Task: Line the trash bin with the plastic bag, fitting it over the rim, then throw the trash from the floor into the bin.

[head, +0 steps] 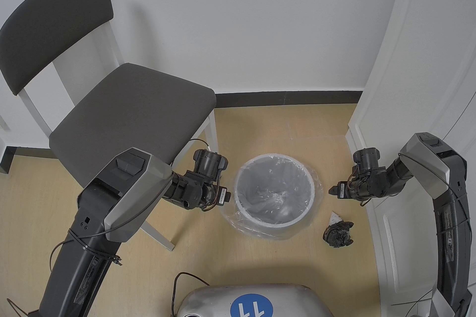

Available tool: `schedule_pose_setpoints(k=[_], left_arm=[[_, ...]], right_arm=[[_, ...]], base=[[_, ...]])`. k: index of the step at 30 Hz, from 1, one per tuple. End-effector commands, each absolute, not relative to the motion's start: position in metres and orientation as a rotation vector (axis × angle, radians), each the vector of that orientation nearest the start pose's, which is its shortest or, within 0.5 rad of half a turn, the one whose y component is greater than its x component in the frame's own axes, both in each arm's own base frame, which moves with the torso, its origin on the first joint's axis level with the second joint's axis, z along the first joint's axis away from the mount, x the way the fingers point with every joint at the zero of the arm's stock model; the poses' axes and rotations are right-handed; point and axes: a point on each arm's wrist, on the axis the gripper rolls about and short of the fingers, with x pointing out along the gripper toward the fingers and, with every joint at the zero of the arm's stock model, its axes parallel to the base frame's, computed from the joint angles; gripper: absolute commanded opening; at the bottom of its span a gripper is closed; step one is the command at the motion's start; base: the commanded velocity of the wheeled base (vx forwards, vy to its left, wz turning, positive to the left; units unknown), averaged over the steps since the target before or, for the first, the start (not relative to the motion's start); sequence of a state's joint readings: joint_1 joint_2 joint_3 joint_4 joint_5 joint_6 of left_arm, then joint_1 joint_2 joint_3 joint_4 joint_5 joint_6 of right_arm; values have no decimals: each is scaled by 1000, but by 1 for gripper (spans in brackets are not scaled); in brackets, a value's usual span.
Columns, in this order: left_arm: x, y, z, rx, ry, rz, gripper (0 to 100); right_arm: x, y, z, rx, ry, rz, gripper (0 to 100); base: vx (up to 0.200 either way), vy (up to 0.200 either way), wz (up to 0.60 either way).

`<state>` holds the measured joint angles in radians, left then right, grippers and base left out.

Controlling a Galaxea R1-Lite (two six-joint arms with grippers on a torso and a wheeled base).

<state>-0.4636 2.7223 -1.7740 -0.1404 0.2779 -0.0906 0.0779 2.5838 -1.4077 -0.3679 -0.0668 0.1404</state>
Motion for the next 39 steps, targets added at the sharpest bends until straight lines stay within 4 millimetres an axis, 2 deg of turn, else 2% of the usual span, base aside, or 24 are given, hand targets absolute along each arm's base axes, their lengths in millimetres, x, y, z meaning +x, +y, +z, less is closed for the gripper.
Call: schedule_pose_setpoints(k=[1,5,12,18,22,26,27,34,39], left_arm=[[459,-219,-54,196,740,-137,100],[459,-220,-57,190,738,-136,100],[463,-222,-65,174,692,-125,100],[466,-223,-70,164,622,-87,100],[466,-222,-66,165,617,-82,100],[467,-221,-59,163,610,-80,100],[467,-220,-57,166,611,-79,100],[465,-219,-54,170,614,-80,100],[464,-219,-54,172,618,-80,100]], right_arm=[[460,18,-45,143,803,-103,100],[460,12,-59,193,825,-134,100],[464,7,-57,254,814,-159,100],[466,6,-57,261,821,-154,100],[470,10,-55,257,831,-148,100],[481,13,-69,257,817,-158,100],[486,14,-80,245,813,-169,100],[500,17,-93,240,826,-187,100],[503,19,-100,252,937,-216,100]], base=[[0,0,0],[-100,0,0],[-200,0,0],[0,0,0],[0,0,0],[0,0,0],[0,0,0],[0,0,0],[0,0,0]])
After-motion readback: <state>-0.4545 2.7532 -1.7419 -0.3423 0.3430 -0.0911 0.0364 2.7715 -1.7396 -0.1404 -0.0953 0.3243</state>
